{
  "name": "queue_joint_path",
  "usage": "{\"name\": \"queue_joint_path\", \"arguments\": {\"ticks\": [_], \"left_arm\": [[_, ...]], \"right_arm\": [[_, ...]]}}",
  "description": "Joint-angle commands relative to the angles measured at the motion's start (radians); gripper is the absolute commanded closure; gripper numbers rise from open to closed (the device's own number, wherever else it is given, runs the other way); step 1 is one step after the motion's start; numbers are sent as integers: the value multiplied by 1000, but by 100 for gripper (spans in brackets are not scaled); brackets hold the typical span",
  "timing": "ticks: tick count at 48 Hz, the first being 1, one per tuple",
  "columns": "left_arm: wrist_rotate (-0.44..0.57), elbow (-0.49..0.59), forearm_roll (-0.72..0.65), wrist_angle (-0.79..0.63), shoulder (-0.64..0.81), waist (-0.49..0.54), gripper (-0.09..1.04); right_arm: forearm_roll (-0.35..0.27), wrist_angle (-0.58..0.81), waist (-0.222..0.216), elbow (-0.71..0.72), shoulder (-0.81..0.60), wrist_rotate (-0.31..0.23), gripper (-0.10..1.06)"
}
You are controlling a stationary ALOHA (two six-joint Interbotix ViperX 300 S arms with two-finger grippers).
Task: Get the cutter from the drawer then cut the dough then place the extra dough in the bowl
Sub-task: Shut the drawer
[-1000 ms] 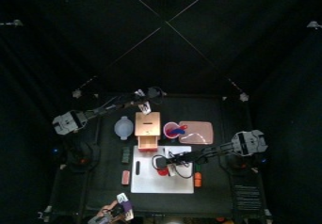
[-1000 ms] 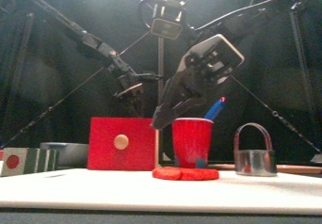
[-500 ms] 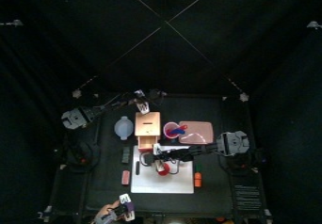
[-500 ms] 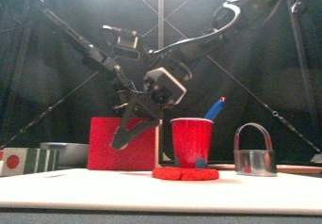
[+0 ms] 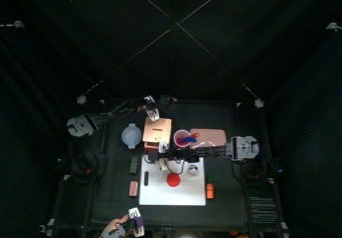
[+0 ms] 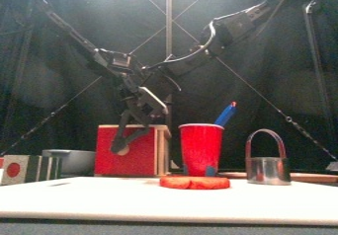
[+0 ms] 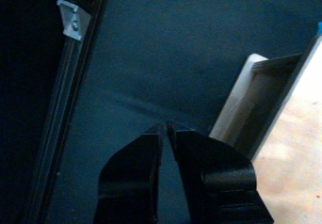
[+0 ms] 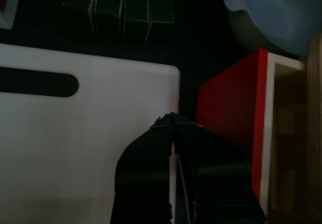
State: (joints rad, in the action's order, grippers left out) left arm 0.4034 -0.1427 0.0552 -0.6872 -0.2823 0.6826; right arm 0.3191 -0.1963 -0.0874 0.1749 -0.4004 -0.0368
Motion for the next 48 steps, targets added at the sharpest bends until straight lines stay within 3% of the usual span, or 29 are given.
{"name": "queue_joint_path", "arguments": {"ticks": [1, 33, 48], "left_arm": [[0, 5, 5, 6, 14, -15, 37], [-12, -48, 40, 23, 44, -55, 37], [-12, -48, 43, 40, 41, -57, 37]], "right_arm": [[18, -23, -2, -25, 28, -2, 92], [40, -81, -5, -9, 57, -8, 92], [92, -81, -78, -46, 54, -6, 92]]}}
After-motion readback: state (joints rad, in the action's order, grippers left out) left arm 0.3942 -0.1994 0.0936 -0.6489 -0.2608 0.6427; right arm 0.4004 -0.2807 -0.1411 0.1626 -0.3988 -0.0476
